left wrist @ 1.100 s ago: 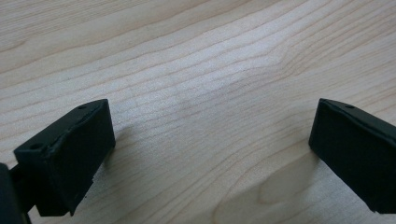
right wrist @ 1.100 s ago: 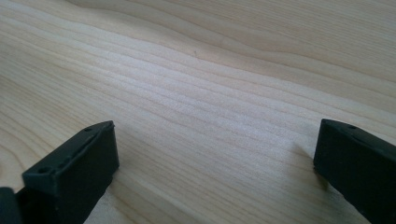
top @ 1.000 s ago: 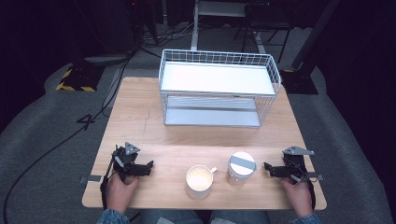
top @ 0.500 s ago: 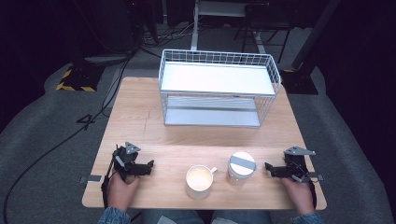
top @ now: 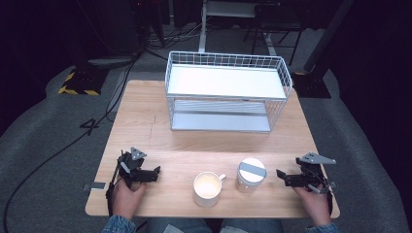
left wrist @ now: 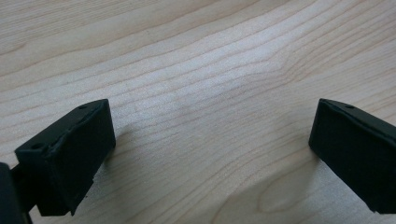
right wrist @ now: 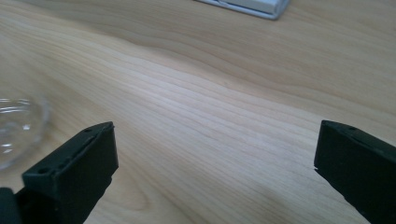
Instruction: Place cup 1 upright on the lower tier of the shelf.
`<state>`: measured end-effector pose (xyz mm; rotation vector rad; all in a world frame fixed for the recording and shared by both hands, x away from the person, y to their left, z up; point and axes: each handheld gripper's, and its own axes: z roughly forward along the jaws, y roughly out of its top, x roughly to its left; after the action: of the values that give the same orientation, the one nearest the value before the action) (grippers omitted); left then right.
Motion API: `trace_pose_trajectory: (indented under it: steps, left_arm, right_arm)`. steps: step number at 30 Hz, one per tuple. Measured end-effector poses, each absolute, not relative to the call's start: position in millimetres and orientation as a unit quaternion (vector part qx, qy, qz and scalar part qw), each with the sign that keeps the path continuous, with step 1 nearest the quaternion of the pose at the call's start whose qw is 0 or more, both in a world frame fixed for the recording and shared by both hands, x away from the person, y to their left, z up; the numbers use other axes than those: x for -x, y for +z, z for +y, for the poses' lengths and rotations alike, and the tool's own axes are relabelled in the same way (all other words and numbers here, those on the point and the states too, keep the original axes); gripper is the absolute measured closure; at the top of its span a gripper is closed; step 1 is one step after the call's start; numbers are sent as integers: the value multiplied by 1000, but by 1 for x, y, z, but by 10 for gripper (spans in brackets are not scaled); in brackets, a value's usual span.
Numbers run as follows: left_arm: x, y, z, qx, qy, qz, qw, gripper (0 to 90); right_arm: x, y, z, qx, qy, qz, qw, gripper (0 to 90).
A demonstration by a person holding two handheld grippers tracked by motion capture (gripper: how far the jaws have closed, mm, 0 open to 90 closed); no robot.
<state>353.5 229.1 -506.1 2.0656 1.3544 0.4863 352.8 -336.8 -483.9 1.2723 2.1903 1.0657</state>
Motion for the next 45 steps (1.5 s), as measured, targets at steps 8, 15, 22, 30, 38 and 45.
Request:
trace_pose_trajectory:
  steps: [8,15,22,30,38,45]
  left_arm:
    - [-354,-506,229,-782,184,511,306,9]
    - [-354,-506,229,-782,184,511,306,9]
    - [-353,-506,229,-781,184,512,307,9]
    - [-354,-506,229,-782,184,510,306,9]
    - [-353,-506,229,-781,184,512,307,9]
    - [-353,-506,229,-781,184,512,307,9]
  right_arm:
    - [-333,-464,-319,-396,417,794,196,0]
    - [-322,-453,-303,-359,441,804,175,0]
    - [-315,-449,-283,-322,466,815,120,0]
    - [-315,-447,-268,-303,474,819,110,0]
    - [-318,-449,-250,-283,476,827,101,0]
    - [-325,-452,-240,-278,474,830,97,0]
